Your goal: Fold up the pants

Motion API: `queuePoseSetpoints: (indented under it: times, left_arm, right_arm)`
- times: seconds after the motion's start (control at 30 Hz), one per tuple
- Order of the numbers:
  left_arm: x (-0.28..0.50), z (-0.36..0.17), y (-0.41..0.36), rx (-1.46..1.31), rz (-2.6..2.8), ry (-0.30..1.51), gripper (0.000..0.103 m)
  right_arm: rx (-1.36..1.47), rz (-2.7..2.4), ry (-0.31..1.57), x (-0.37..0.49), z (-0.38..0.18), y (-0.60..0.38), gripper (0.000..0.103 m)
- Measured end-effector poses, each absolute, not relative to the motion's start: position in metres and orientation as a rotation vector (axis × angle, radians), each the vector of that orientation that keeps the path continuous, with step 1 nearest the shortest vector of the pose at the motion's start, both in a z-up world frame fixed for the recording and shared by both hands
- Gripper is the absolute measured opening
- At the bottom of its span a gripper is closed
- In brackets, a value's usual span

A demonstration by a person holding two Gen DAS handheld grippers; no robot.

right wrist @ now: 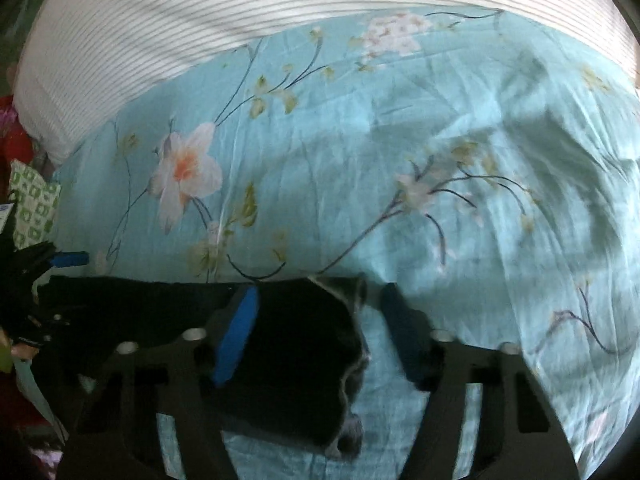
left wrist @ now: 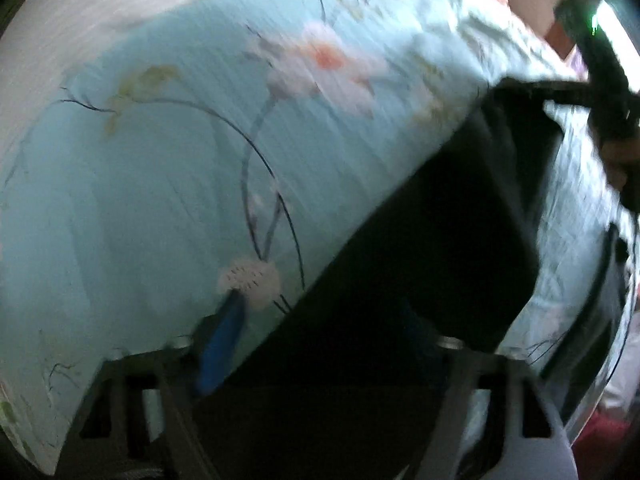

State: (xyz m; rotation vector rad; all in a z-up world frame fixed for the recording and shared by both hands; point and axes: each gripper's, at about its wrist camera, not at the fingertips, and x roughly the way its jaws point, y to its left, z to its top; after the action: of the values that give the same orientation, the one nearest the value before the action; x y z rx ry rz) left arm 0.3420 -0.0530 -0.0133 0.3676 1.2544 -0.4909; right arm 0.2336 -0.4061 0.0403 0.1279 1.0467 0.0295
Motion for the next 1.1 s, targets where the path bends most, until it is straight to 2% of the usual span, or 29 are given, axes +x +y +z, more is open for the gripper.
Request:
queuePoseSetpoints:
  times: [0.03,0.07,0.1,0.33,0.5,0.73,1.1]
  left_arm:
    - [0.341,-0.016,-0.054,0.364,-0.497,1.256,0.038]
    - [0.338,-0.014,-0.054,0.341,-0.515,1.247,0.015]
    - [0.335,-0.012,-0.054,0.33,-0.522,1.242,0.005]
    - [0.271,0.028,-0.052,0.275,-0.545,1.074,0.003]
    - [0.215,0.049,-0.052,0.219,-0.553,1.016,0.003]
    - [0.13,0.054,-0.057,0.206,-0.584,0.986,0.003]
    - [0.07,0.033,-0.06,0.157,-0.612,1.018,0.003]
  right_arm:
    - [0.119,0.025,1.039,0.233,0.04,-0.406,0.021]
    - [0.117,0.023,1.026,0.232,0.041,-0.406,0.013]
    - [0.13,0.034,1.006,0.228,0.044,-0.408,0.01]
    - [0.113,0.09,0.862,0.178,0.085,-0.399,0.008]
    - [0.078,0.14,0.777,0.129,0.102,-0.394,0.008]
    - [0.052,0.153,0.739,0.056,0.093,-0.398,0.008]
    - [-0.046,0.129,0.734,-0.024,0.068,-0.385,0.008]
